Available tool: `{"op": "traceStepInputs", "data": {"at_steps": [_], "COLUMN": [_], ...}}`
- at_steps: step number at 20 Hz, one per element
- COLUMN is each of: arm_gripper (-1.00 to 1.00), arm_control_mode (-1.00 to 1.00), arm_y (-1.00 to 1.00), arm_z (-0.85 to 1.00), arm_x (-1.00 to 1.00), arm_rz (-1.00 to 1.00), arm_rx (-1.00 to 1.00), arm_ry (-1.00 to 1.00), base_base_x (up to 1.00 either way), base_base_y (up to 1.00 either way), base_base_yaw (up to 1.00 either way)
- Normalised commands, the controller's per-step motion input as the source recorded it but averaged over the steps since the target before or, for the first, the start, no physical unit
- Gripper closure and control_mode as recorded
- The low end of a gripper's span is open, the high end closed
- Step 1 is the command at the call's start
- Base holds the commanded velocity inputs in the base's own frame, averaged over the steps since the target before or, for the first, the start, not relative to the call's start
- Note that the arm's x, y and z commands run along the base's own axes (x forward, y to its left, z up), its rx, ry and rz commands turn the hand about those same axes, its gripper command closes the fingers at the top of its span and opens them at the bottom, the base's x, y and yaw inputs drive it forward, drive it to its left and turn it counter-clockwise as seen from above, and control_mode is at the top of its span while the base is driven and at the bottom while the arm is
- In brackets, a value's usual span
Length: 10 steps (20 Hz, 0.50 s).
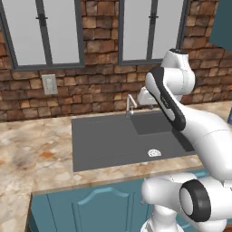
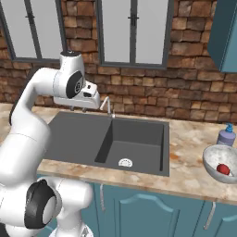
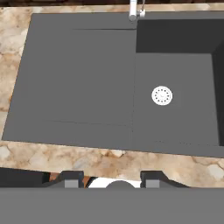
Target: Move the cup from next to the sink to the open cabinet. Then, move the bowl with the bell pepper to the fridge to clear the area for faucet cleaning.
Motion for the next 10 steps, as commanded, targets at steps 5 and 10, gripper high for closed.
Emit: {"op": "traceStepInputs", "data": {"at_steps": [5, 10], "arm_gripper": [-1.0, -1.0], "arm_control_mode": [-1.0, 1.0], "arm_y": [-0.03, -0.28], "arm_z": [-0.05, -0.15], "arm_x": [-0.34, -0.55], "arm_rz": [-0.02, -0.13], "arm_rx": [0.01, 0.05], "arm_ry": [0.0, 0.0], "base_base_x": [0.0, -0.21], "base_base_y": [0.0, -0.4], "base_base_yaw": [0.0, -0.11]}}
